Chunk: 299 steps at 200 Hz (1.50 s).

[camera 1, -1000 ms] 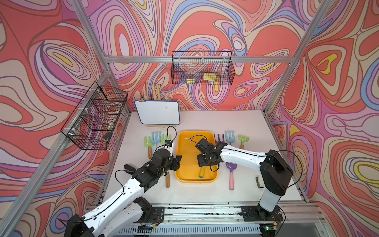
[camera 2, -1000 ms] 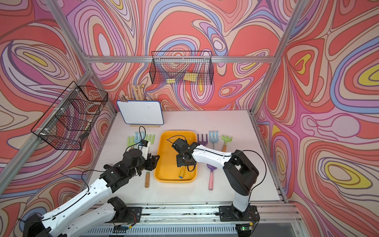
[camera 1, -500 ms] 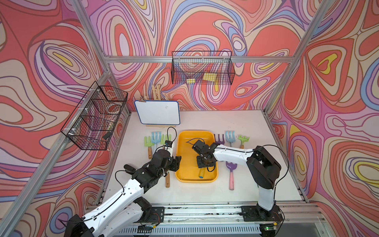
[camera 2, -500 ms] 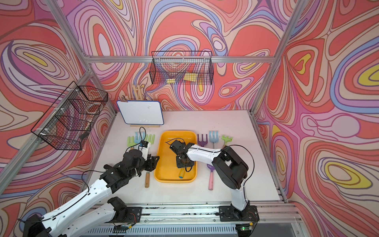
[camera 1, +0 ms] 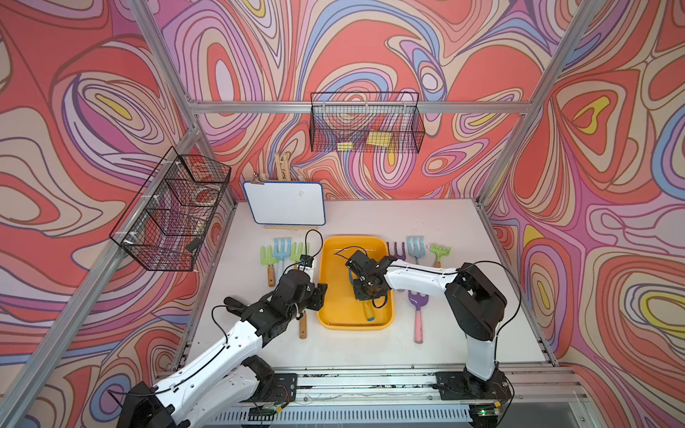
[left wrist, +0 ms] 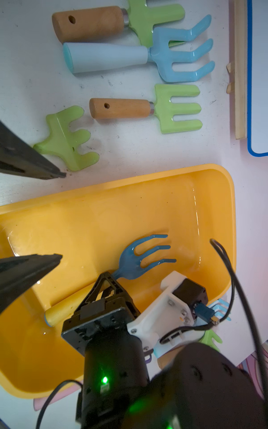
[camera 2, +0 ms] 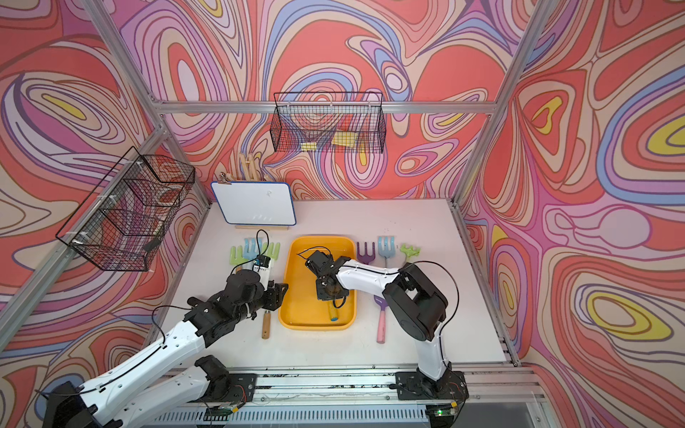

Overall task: Take the hand rake out of the storage box
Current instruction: Pick up the rake from the storage box, then place the rake at the center of the board.

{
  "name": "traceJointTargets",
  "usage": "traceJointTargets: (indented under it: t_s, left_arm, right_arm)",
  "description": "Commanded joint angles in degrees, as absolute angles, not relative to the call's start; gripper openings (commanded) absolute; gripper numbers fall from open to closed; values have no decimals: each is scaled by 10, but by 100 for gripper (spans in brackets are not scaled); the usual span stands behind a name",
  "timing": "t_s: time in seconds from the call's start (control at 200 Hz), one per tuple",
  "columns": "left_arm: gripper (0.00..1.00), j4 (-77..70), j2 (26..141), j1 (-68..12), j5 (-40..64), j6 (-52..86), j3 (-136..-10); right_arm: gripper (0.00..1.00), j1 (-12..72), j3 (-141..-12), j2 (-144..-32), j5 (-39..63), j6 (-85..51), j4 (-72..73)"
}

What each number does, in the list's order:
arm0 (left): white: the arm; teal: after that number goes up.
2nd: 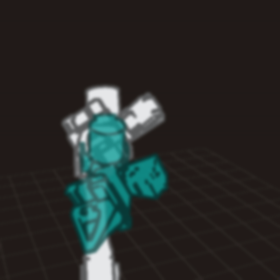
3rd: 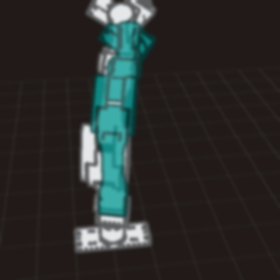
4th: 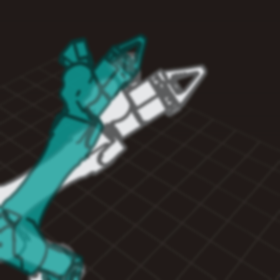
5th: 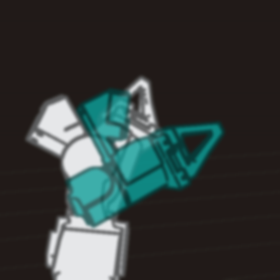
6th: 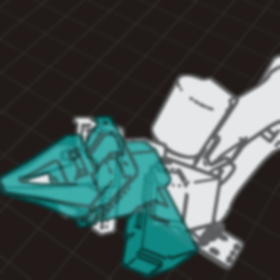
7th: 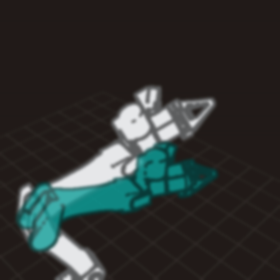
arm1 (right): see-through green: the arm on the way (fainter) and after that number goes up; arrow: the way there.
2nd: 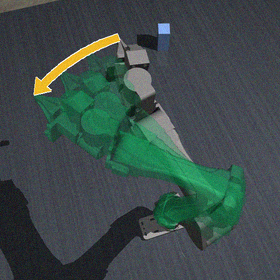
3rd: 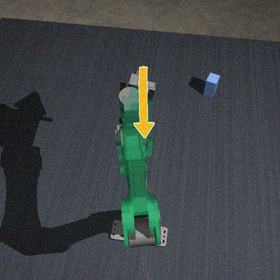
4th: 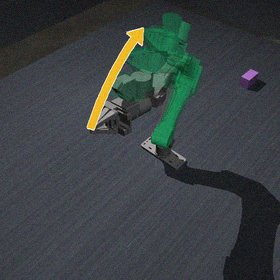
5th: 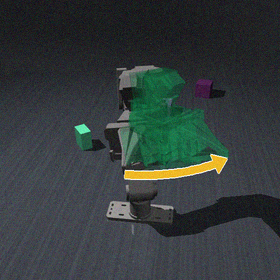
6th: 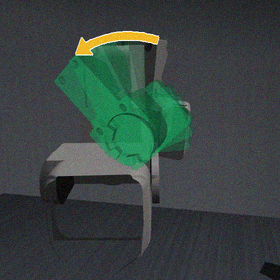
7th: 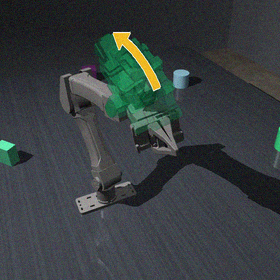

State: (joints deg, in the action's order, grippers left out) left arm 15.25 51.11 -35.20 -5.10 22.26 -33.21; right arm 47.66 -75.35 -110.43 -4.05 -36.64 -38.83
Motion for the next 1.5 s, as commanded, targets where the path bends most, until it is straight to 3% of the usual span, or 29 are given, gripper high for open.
traceJointTargets:
  t_s: [0.0, 0.366, 0.796, 1.147, 1.492]
  left_arm:
    - [56, 156, 500, -350, -57, 213, -325]
    - [56, 165, 480, -350, -67, 214, -323]
    - [55, 162, 477, -350, -56, 213, -323]
    - [55, 156, 472, -350, -27, 218, -318]
    - [55, 121, 469, -350, 25, 233, -308]
  right_arm:
    - [24, 474, -778, -1058, -68, -345, -404]
    - [23, 443, -813, -968, -123, -304, -458]
    - [23, 333, -796, -868, -196, -274, -546]
    - [23, 252, -649, -736, -207, -344, -583]
    - [24, 218, -551, -720, -188, -391, -595]
